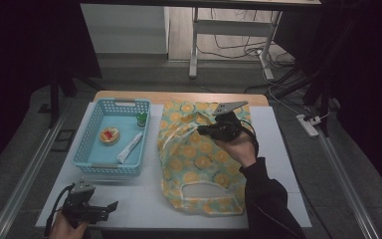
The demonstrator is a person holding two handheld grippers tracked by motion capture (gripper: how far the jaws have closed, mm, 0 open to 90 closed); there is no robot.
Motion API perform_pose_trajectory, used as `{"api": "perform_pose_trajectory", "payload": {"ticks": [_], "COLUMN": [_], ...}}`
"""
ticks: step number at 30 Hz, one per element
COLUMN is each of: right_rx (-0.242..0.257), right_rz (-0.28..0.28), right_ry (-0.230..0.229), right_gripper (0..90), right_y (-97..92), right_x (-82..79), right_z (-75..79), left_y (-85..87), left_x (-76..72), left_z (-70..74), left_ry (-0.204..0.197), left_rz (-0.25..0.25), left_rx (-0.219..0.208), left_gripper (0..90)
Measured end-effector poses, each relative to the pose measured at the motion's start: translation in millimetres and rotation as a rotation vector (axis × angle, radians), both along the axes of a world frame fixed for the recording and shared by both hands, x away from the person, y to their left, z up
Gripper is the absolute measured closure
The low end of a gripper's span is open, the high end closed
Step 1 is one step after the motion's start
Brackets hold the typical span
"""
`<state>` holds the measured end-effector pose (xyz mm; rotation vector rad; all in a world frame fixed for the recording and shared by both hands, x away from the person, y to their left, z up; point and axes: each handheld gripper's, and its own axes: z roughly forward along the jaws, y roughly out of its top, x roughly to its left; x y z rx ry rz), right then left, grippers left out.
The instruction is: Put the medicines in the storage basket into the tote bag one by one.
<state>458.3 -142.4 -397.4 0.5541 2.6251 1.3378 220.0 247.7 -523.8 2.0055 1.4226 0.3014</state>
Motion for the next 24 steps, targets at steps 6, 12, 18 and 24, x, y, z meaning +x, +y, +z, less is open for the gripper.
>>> {"api": "perform_pose_trajectory", "payload": {"ticks": [6, 12, 18, 24], "right_rx": [0.01, 0.012, 0.01, 0.013], "right_rz": [-0.006, -0.01, -0.005, -0.01], "right_ry": [0.004, 0.006, 0.004, 0.007], "right_gripper": [90.0, 90.0, 90.0, 90.0], "right_y": [0.9, 0.8, 0.2, -1.8], "right_x": [-1.1, -1.2, -0.9, 0.0], "right_z": [-1.3, -2.0, -3.3, -3.4], "left_y": [2.6, 4.5, 6.4, 8.4], "left_x": [0.0, 1.3, 2.4, 3.0], "left_z": [0.5, 0.1, 0.0, 0.6], "left_ry": [0.001, 0.031, 0.018, 0.023], "left_rz": [0.001, -0.005, -0.019, -0.027], "left_rx": [-0.022, -0.051, -0.078, -0.091], "left_gripper": [0.0, 0.0, 0.0, 0.0]}}
